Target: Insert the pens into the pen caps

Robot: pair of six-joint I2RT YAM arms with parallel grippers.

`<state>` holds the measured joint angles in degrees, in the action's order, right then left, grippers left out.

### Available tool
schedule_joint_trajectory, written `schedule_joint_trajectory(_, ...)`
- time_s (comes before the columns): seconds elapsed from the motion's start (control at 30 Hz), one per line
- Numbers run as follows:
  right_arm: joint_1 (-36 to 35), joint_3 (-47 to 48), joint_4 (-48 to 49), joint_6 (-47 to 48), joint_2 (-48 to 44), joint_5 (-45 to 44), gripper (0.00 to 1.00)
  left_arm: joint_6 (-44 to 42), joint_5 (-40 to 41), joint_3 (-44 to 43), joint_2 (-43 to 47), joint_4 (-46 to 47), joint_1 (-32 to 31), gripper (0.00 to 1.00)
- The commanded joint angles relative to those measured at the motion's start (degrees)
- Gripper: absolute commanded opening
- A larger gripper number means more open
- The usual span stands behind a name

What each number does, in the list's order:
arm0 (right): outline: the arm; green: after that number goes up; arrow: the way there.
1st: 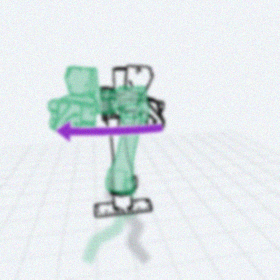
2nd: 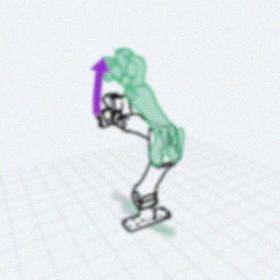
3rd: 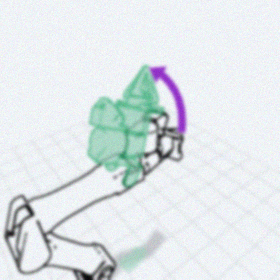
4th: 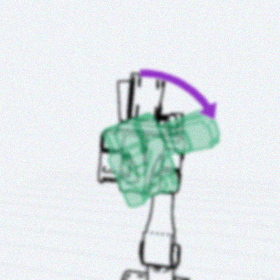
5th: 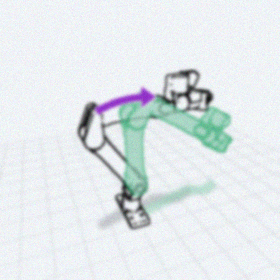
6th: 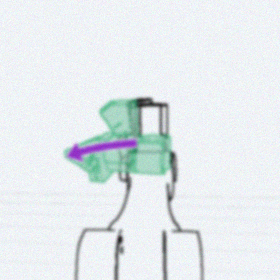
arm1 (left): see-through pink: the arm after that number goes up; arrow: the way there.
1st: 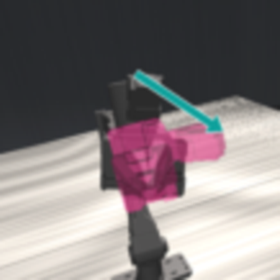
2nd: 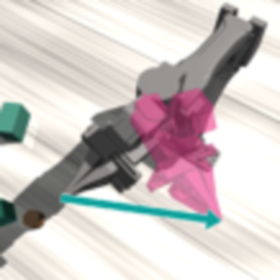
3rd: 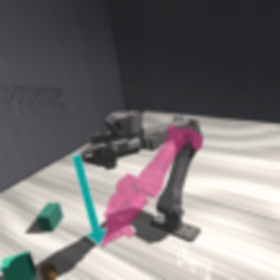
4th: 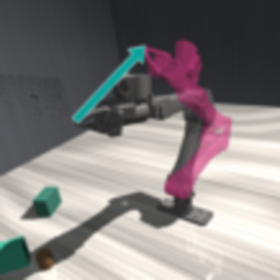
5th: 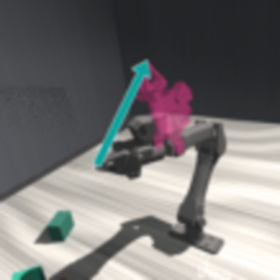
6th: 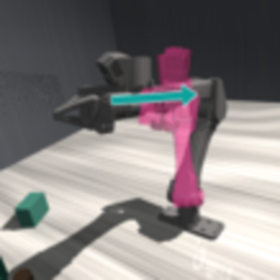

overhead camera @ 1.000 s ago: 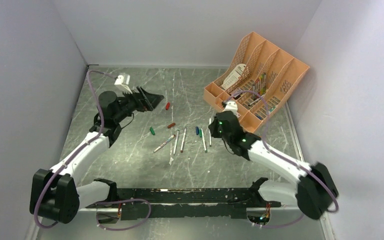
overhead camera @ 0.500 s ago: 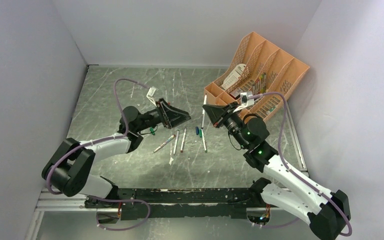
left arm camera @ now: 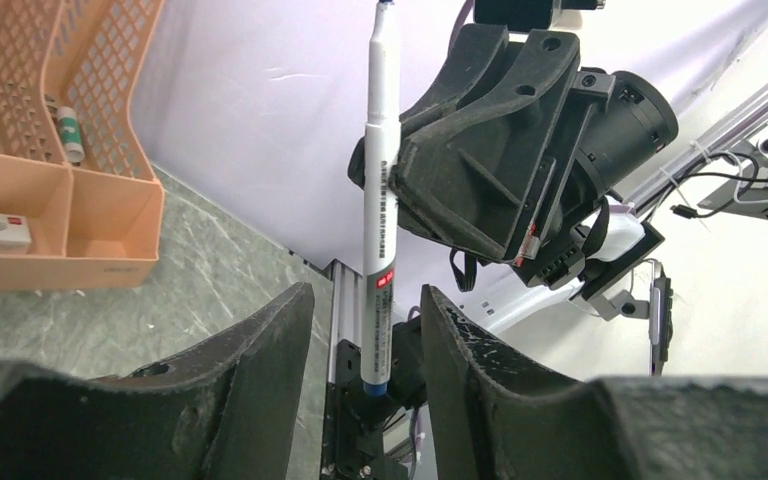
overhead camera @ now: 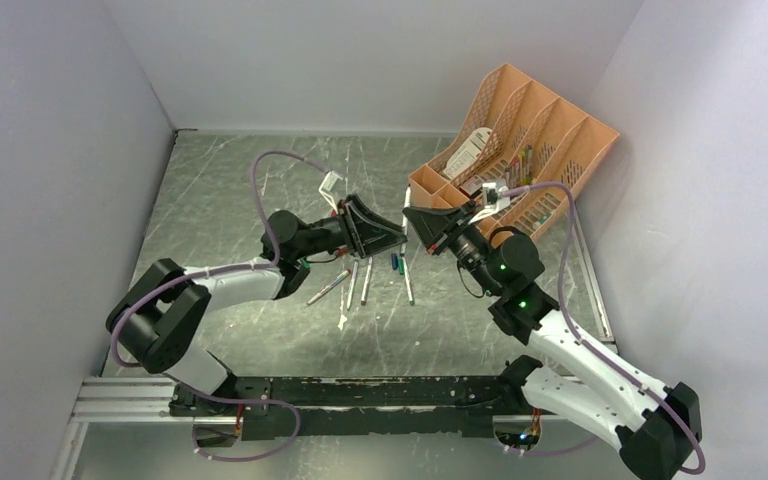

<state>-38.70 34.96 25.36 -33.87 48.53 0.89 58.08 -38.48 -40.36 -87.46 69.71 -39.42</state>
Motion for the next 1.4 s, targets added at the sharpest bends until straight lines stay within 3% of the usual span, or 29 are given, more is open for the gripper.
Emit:
schedule_joint_trajectory(0.0, -0.27, 0.46, -0.31, -0.18, -2.34, 0.01, 0.0, 0.38, -1.77, -3.78, -1.49, 3.69, -2.19, 0.53)
schedule_joint_trajectory(0.07, -0.17, 0.39, -1.17, 0.04, -2.76, -0.25, 0.0, 0.53, -2.33, -4.64, -1.97, 3.99, -3.03, 0.51)
schedule_joint_trajectory(0.17, -0.18, 0.12, -2.1, 0.03, -3.6, -0.23, 0.0, 0.33, -2.51, -5.58, -2.27, 3.32, -3.84, 0.37)
schedule_joint_trajectory(0.23, -0.21, 0.02, -3.2, 0.3, -3.96, -0.2, 0.0, 0.14, -2.87, -6.26, -2.46, 2.63, -4.0, 0.09)
schedule_joint_trajectory(0.33, -0.22, 1.16, -5.58, 2.77, -4.23, 0.68, 0.02, -0.08, -5.88, -7.73, -3.12, 3.15, -4.07, 0.07)
schedule_joint_trajectory(0.43, -0.22, 3.31, -9.39, 5.14, -4.64, -0.1, 0.35, -3.4, -9.48, -10.12, -3.52, -2.27, -4.09, 0.07)
schedule_joint_trajectory(0.5, -0.19, 5.16, -12.27, 7.03, -4.57, -0.69, 0.46, -7.61, -10.99, -11.44, -3.21, -9.81, -4.08, 0.07)
schedule_joint_trajectory(0.57, -0.26, 6.41, -14.33, 8.18, -4.38, -1.9, 0.51, -12.04, -11.15, -12.21, -2.62, -15.44, -4.09, 0.07)
schedule_joint_trajectory(0.77, -0.26, 6.68, -15.33, 8.58, -5.56, -4.06, 0.49, -21.4, -9.2, -13.98, -0.91, -27.42, -4.17, 0.07)
schedule_joint_trajectory(1.03, -0.23, 5.88, -16.61, 7.62, -5.5, -3.92, 0.01, -20.64, -10.14, -12.93, 0.82, -25.83, -4.17, 0.07)
schedule_joint_trajectory(1.27, -0.19, 2.87, -15.11, 5.13, -6.75, -1.72, 0.0, -18.34, -11.75, -13.33, 2.88, -22.78, -4.17, 0.12)
schedule_joint_trajectory(1.3, -0.22, 2.65, -15.02, 4.82, -6.93, -1.64, 0.0, -18.01, -11.87, -13.27, 3.18, -22.58, -4.17, 0.15)
schedule_joint_trajectory(1.37, -0.18, 2.05, -14.4, 4.0, -7.54, -1.33, 0.0, -17.5, -11.61, -12.99, 4.03, -21.87, -4.17, 0.3)
